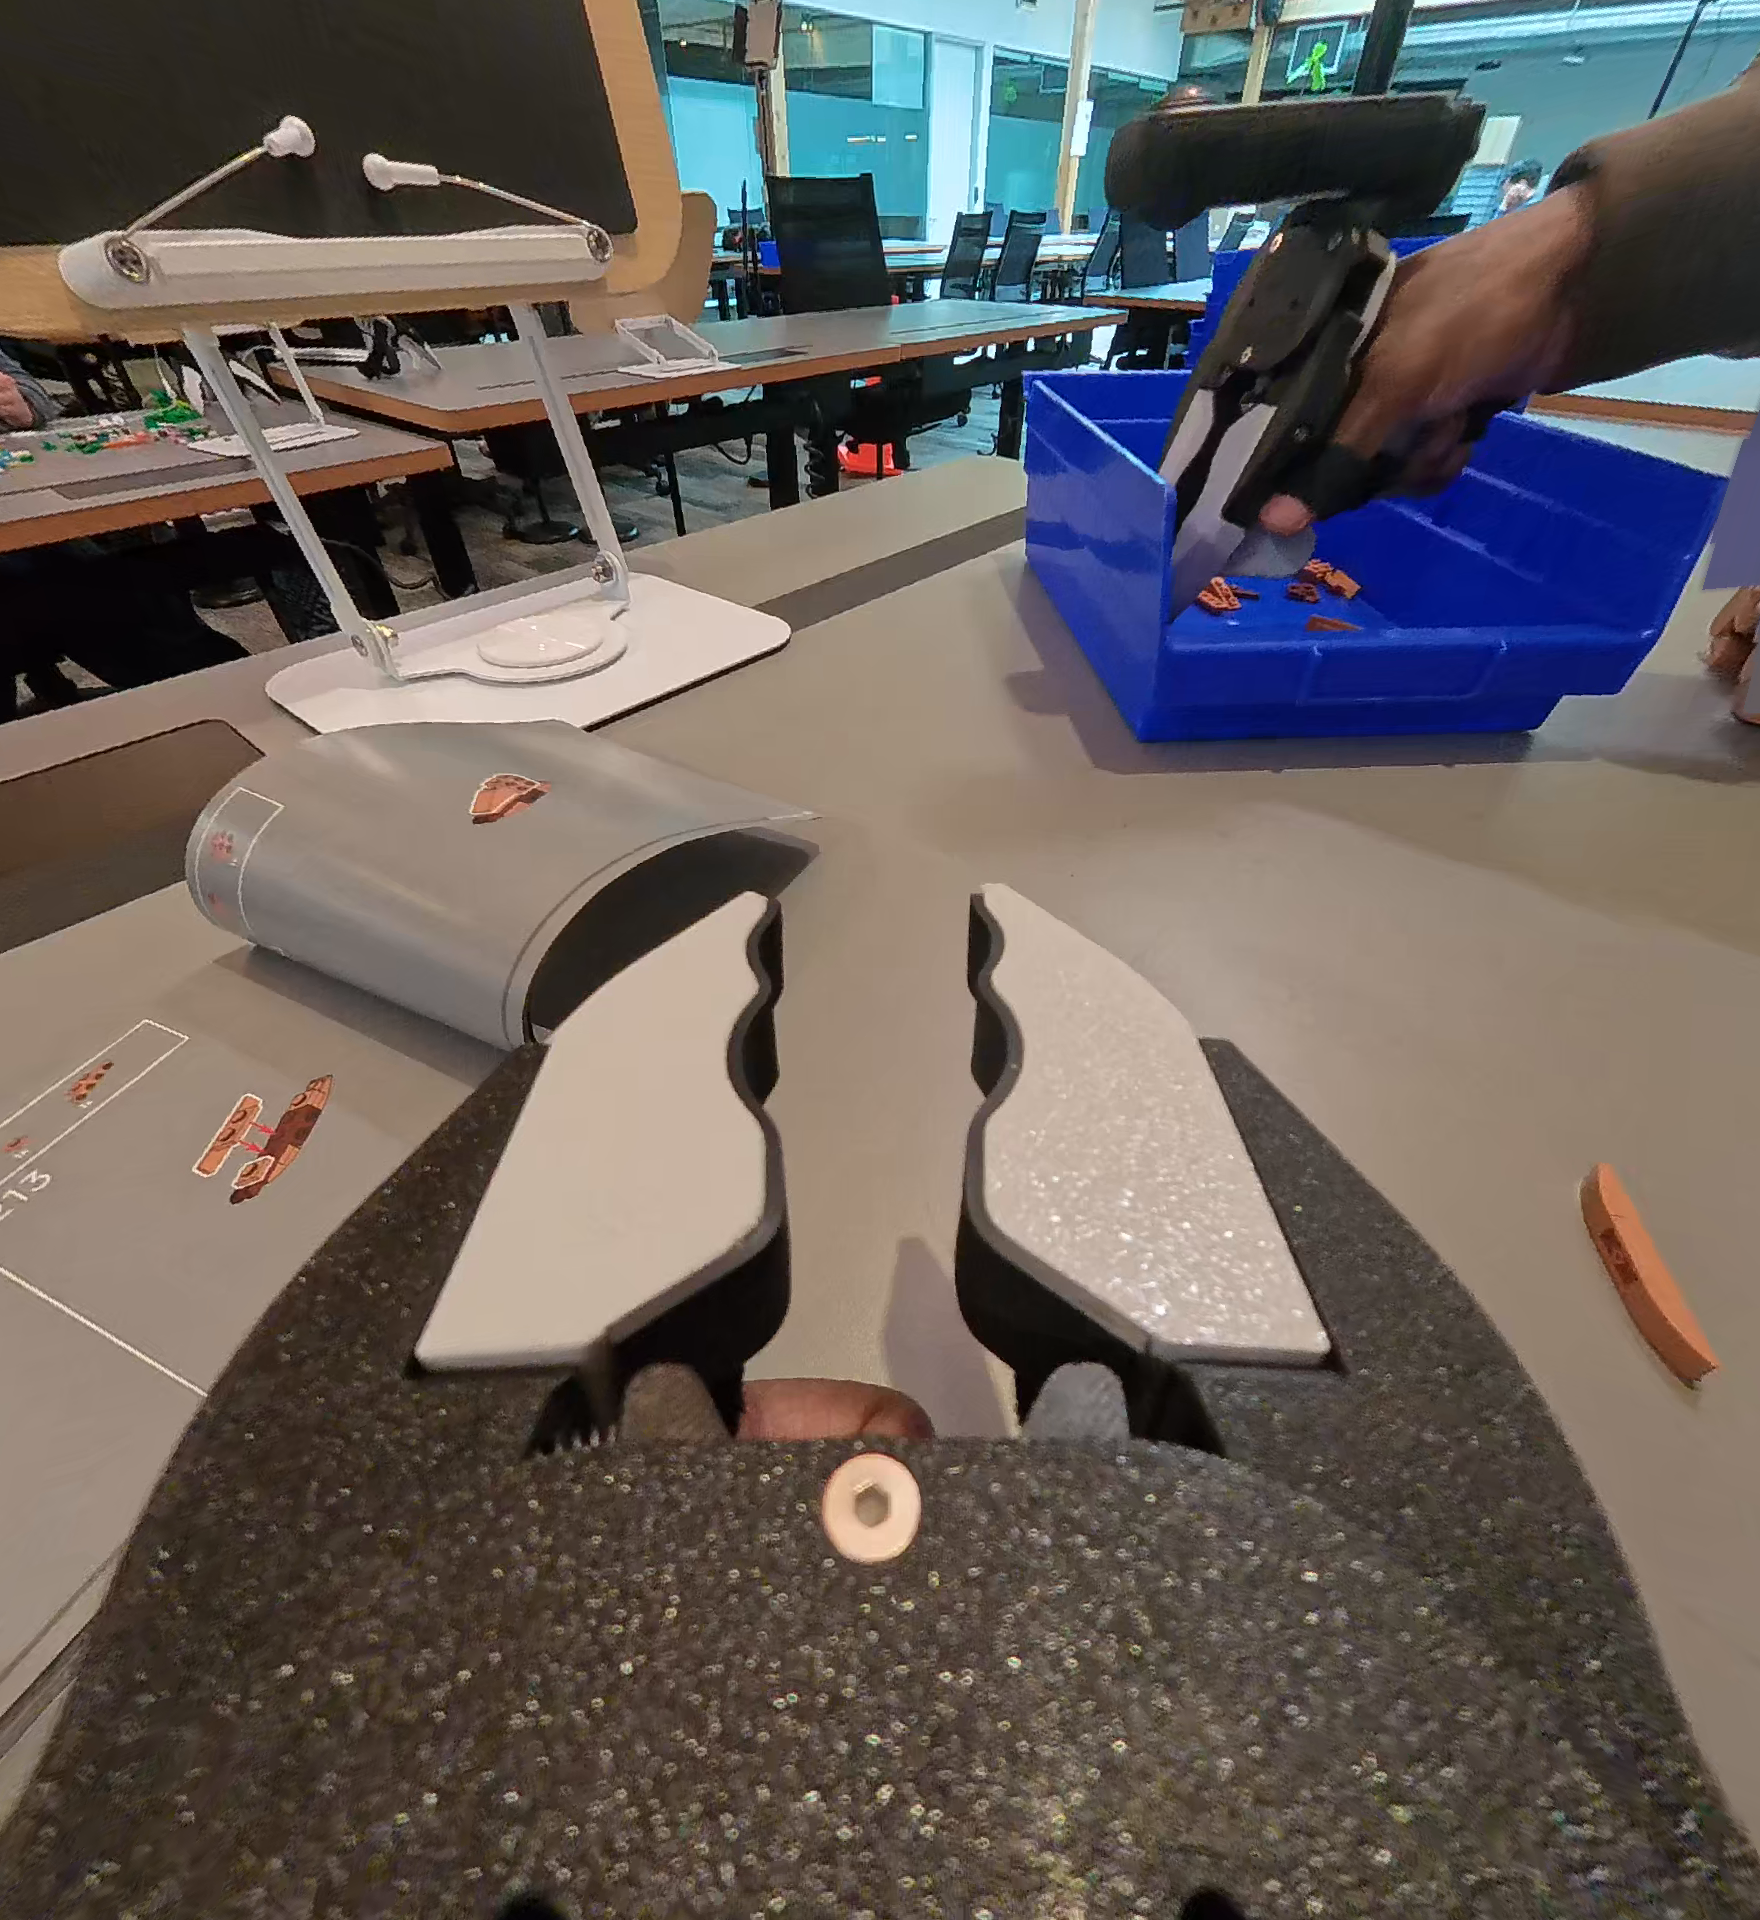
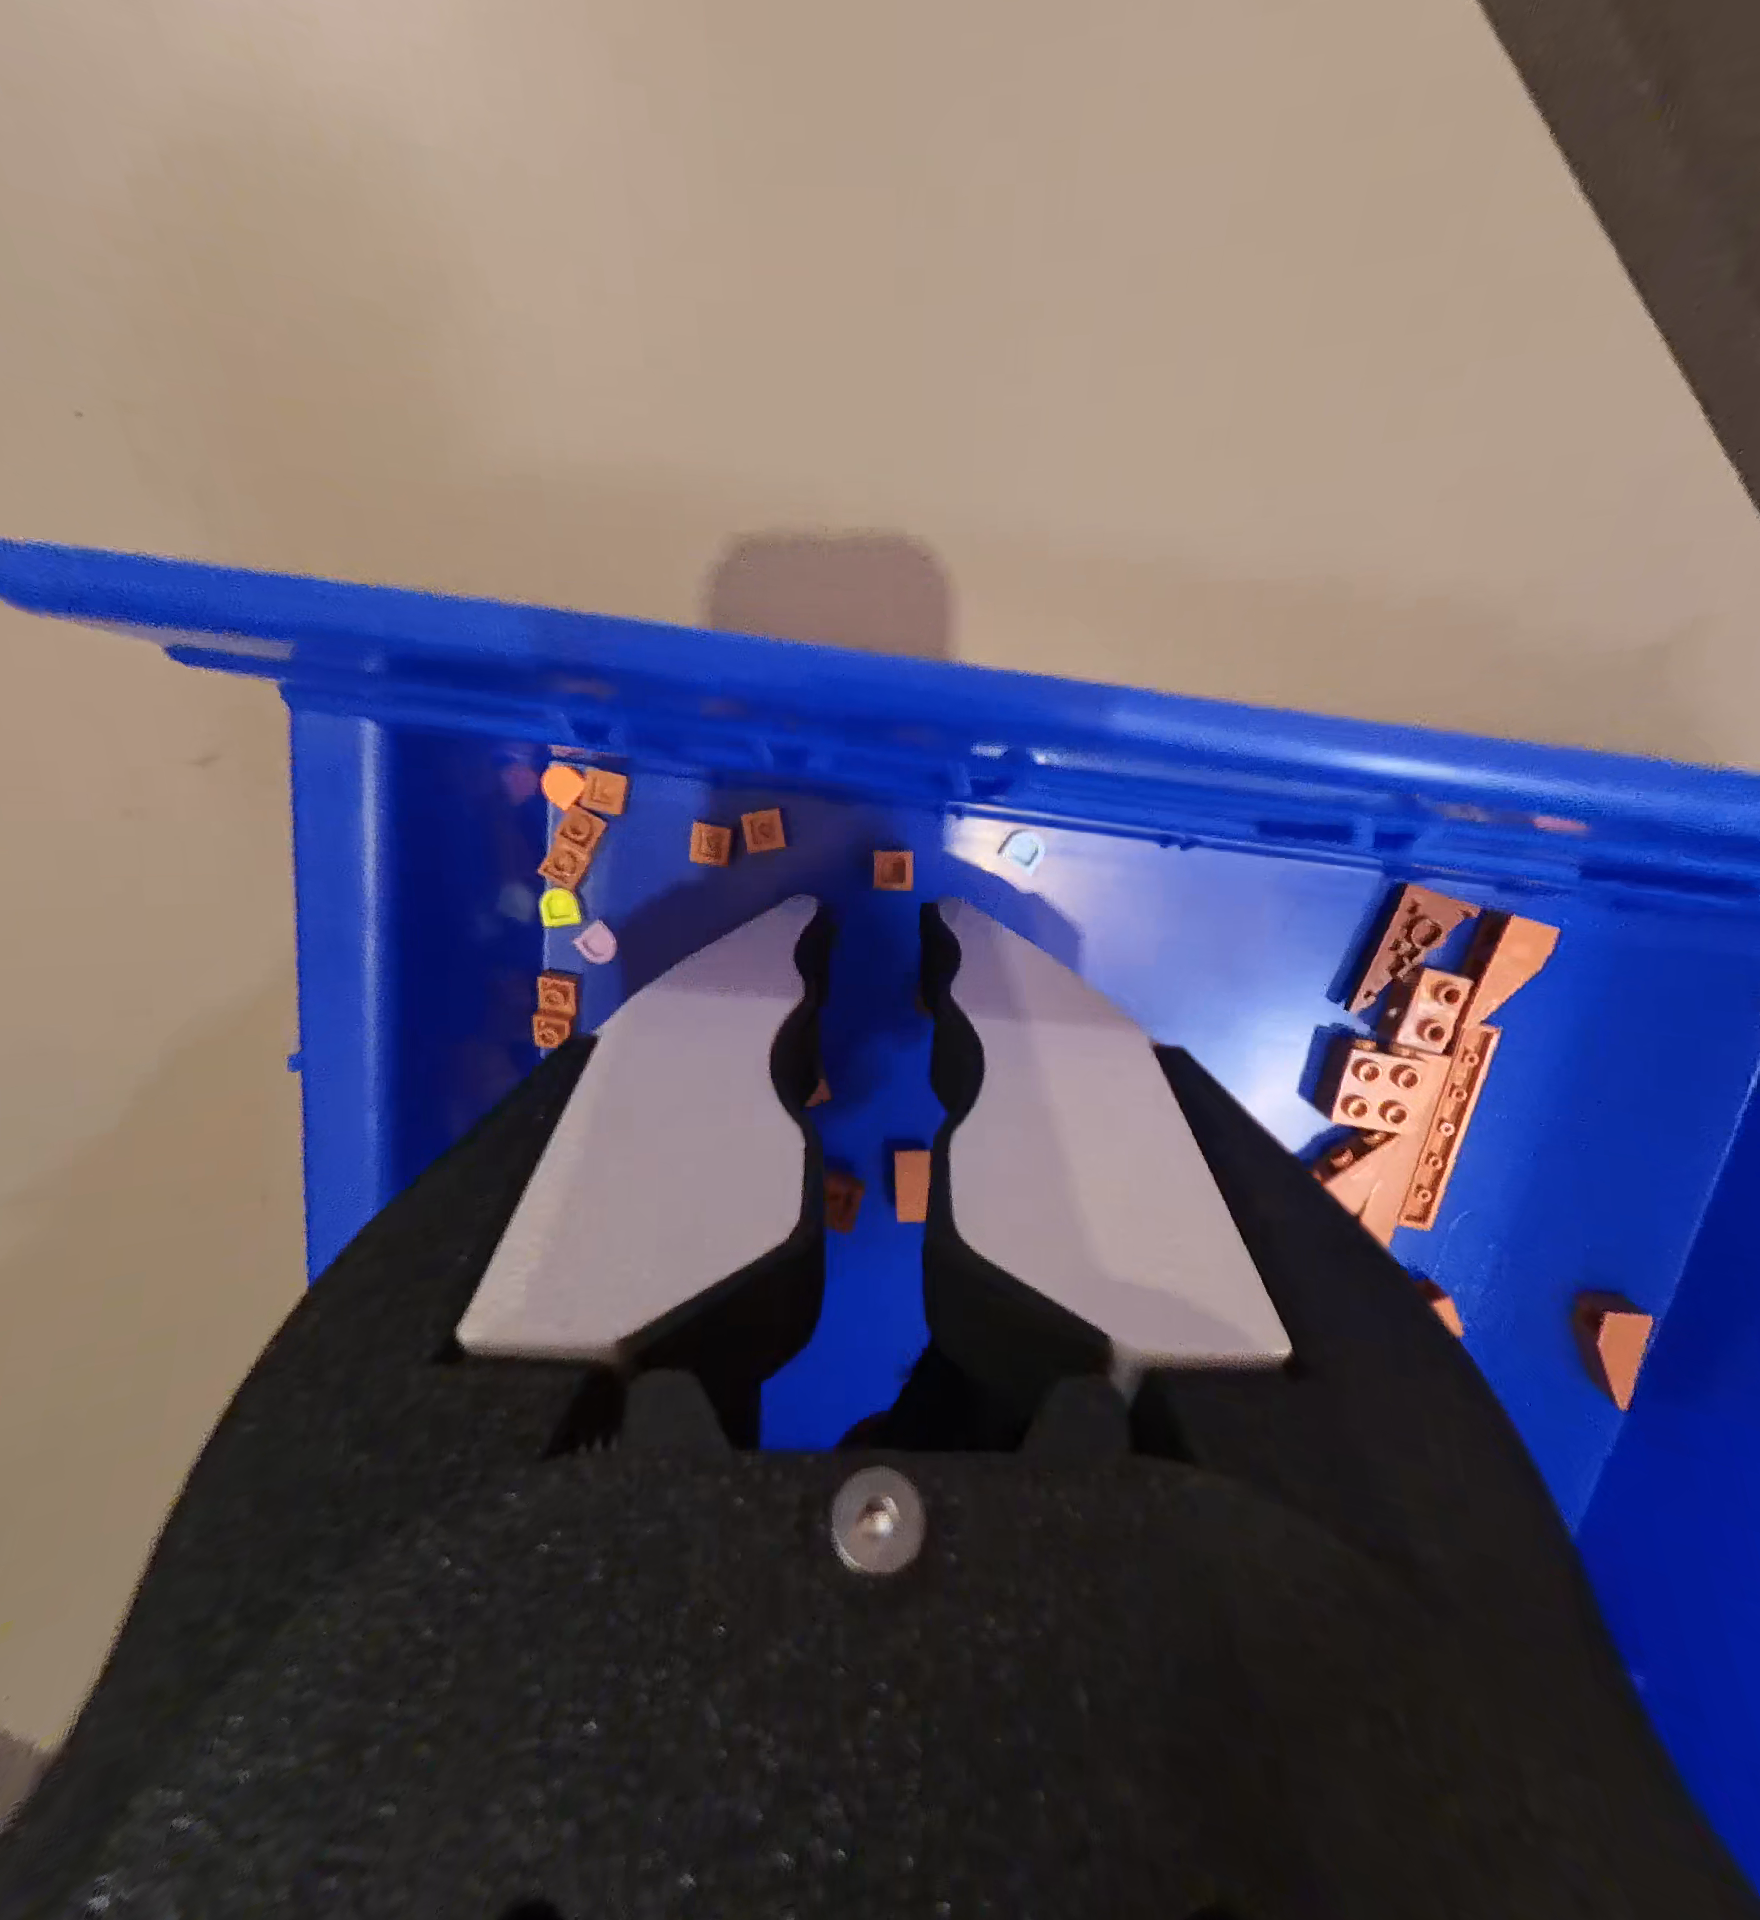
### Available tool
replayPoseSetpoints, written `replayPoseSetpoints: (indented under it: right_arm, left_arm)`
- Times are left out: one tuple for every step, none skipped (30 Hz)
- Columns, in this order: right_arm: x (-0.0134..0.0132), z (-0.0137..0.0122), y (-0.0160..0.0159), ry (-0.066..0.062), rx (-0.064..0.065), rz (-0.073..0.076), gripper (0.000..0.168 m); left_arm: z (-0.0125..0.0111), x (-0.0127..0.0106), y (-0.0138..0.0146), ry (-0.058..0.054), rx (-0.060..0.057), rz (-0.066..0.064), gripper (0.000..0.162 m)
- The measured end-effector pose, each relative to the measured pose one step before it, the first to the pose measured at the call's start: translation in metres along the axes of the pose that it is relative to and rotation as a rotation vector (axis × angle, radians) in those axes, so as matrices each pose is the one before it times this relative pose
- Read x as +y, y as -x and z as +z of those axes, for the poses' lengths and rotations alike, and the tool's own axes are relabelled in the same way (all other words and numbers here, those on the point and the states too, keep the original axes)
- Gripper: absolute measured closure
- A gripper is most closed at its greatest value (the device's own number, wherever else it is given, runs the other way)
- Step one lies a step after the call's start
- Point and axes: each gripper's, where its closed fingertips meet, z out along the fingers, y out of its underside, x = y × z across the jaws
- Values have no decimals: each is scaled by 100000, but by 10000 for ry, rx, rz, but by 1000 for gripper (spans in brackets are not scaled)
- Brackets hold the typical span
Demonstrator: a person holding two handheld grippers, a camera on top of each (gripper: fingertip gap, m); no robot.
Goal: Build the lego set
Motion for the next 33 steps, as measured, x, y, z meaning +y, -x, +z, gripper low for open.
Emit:
replayPoseSetpoints:
  right_arm:
    - [-28,248,81,85,-51,-19,152]
    - [22,297,26,109,1,-40,152]
    - [36,322,-39,110,55,-72,152]
    - [45,332,-36,89,53,-71,152]
    - [102,338,-62,99,59,-28,152]
    - [142,341,-146,109,116,-24,152]
    - [118,329,-45,70,65,-53,152]
    - [-74,192,84,-72,-13,-28,155]
    - [-175,34,54,-108,-29,16,159]
    - [43,6,15,72,-1,42,160]
    - [182,-55,21,158,13,-16,160]
    - [165,-170,-22,81,92,-37,160]
    - [135,-337,141,17,28,-17,160]
    - [114,-595,258,-2,-13,43,159]
    - [-13,-897,228,-79,89,69,159]
    - [-223,-1225,327,-226,138,52,160]
    - [-453,-1455,631,-354,57,74,160]
    - [-607,-1554,972,-422,-26,146,160]
    - [-680,-1486,1361,-436,-89,139,160]
    - [-628,-1228,1665,-388,-85,3,161]
    - [-506,-862,1770,-298,14,-131,160]
    - [-396,-438,1956,-237,-27,-217,160]
    - [-251,-23,2157,-160,-141,-228,160]
    - [-44,365,2112,-46,-151,-195,160]
    - [-111,666,1984,-111,-140,-169,160]
    - [-288,874,1806,-270,-142,-85,160]
    - [-320,1066,1703,-298,-234,11,160]
    - [-347,1228,1514,-320,-295,45,160]
    - [-324,1353,1095,-299,-191,17,160]
    - [-207,1422,674,-203,-70,21,160]
    - [-211,1393,612,-171,-143,56,160]
    - [-291,1273,498,-182,-148,53,160]
    - [-339,1142,304,-192,-85,-10,160]
  left_arm:
    - [0,8,0,7,-1,-20,128]
    - [-6,3,6,2,-4,-12,128]
    - [-15,-14,11,-5,-1,-4,128]
    - [-7,-9,-1,-9,1,-5,128]
    - [-3,-2,1,-2,2,-8,128]
    - [5,-1,18,0,-9,-10,128]
    - [-3,-2,7,-2,0,-3,128]
    - [-7,-2,-4,-3,0,0,128]
    - [3,3,17,3,-6,-6,128]
    - [6,-3,4,-1,2,-11,129]
    - [-12,-7,6,-8,2,-7,129]
    - [-20,-21,15,-12,-7,-6,129]
    - [-16,-15,-5,-15,-6,0,129]
    - [-20,-6,-10,0,-5,-10,129]
    - [-24,9,-39,12,4,-24,129]
    - [-10,18,-77,22,18,-19,130]
    - [0,11,-87,34,15,-5,130]
    - [15,41,-92,62,21,7,130]
    - [49,113,-110,111,31,1,130]
    - [62,142,-97,132,23,-14,130]
    - [66,132,-110,135,26,-34,130]
    - [83,127,-213,125,68,-44,130]
    - [95,137,-280,129,100,-44,130]
    - [141,200,-354,157,119,-17,130]
    - [162,272,-393,180,128,29,130]
    - [183,351,-444,221,130,83,130]
    - [173,365,-403,217,76,167,129]
    - [121,247,-306,181,-4,287,129]
    - [93,144,-299,113,0,319,129]
    - [93,142,-295,104,32,265,129]
    - [86,134,-280,113,46,230,129]
    - [82,148,-292,109,82,212,129]
    - [53,107,-246,82,65,186,129]
